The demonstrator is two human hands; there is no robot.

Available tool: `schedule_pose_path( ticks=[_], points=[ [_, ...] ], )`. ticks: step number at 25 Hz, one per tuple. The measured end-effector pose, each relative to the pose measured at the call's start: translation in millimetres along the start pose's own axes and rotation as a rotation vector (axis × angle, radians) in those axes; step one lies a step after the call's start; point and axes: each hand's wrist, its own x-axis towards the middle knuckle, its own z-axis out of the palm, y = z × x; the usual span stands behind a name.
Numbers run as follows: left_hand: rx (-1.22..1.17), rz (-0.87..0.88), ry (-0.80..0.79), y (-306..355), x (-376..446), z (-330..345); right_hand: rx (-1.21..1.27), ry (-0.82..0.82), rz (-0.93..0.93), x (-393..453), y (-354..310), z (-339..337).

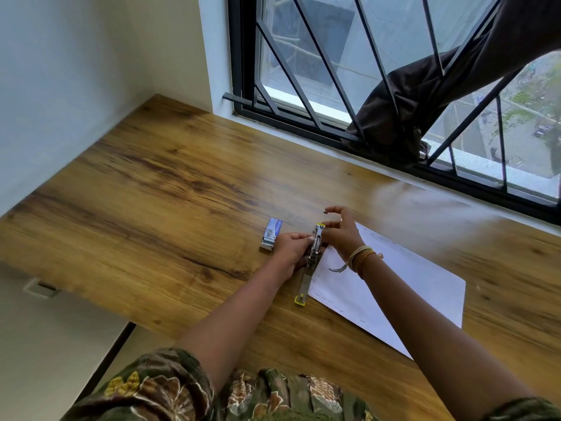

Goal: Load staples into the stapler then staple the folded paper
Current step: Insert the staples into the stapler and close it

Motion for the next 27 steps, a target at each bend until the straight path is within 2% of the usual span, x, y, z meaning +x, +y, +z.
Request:
schedule_pose_path(
  ticks=[7, 14, 16, 20, 22, 25, 27],
  points=[
    [0.033, -0.001, 0.027, 2.3, -1.8, -0.1, -0.018, -0.047, -0.035, -3.4, -1.2, 1.7],
    [0.022, 0.001, 0.008, 1.0, -1.6, 0.5, -0.018, 0.184, -0.004, -0.7, -3.1, 10.8],
    [0.033, 0.000, 0.018, 0.6, -0.8, -0.1, -0.014, 0.197, 0.004, 2.0, -3.3, 11.7],
    [0.005, -0.007, 0.016, -0.2, 0.0, 0.9, 0.111, 0.130, 0.056, -1.2, -6.0, 4.8],
    [0.002, -0.011, 0.036, 0.8, -0.3, 2.1, -0.046, 0.026, -0.087, -13.2, -1.5, -5.3],
    [-0.006, -0.009, 0.050, 1.5, -1.0, 4.4, -0.333, -0.250, -0.279, -29.1, 9.3, -19.9],
    [-0.015, -0.008, 0.053, 3.9, -4.4, 4.4, -0.461, -0.274, -0.341, -30.6, 14.8, -20.5]
  ],
)
